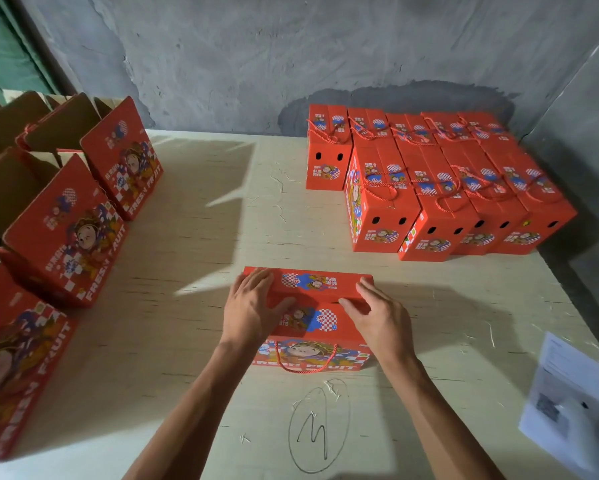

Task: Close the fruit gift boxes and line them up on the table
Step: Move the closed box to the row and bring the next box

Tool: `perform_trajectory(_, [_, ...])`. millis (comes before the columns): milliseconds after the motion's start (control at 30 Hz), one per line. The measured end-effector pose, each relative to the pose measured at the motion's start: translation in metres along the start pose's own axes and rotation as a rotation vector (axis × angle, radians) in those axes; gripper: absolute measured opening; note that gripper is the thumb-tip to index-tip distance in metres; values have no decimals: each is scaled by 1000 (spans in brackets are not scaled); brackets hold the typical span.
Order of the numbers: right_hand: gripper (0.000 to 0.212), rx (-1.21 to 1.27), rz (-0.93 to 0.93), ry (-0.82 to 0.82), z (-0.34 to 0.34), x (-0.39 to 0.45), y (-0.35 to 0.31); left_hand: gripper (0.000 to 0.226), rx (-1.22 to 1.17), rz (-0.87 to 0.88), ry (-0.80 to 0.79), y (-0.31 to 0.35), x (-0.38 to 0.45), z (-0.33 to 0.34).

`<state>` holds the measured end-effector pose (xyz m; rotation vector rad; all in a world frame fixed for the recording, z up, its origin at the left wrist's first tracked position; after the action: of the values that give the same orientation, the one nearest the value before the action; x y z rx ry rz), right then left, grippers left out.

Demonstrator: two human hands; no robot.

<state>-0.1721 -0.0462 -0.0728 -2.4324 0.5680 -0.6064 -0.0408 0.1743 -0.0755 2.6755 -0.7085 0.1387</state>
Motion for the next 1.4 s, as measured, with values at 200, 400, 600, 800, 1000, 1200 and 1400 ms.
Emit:
perform_trajectory(200, [63,-137,12,22,7,4,-4,55,30,14,134,7,-7,1])
perform_trajectory(400, [61,-276,-57,35,14,4,-7,42,67,85,205,10,-9,1])
perform_trajectory(600, [51,-340,-218,67,10,6,-5,38,-26,196,167,0,-13,1])
perform_trajectory(800, [37,-216,-353,36,-3,0,12,69,-235,309,-75,-42,-9,-19])
perform_trajectory(1000, [39,-66,-393,-54,-13,4,22,77,-232,410,-71,-46,-5,-27])
perform_trajectory(1200, [33,72,-391,31,-19,3,30,78,-231,387,-31,-42,-7,-24])
perform_trajectory(1400, [31,114,-415,80,-15,1,34,75,-312,240,10,-44,-12,-12])
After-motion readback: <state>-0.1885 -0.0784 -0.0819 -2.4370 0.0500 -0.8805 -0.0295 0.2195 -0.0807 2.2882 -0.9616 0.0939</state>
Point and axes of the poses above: each hand's wrist, its own x-axis towards the middle knuckle, its own z-axis out of the palm, y = z × x, the point moved 3 cm from there along x, towards the middle knuckle, and after that the axes turned 8 degrees about x, right-handed, at the moved point
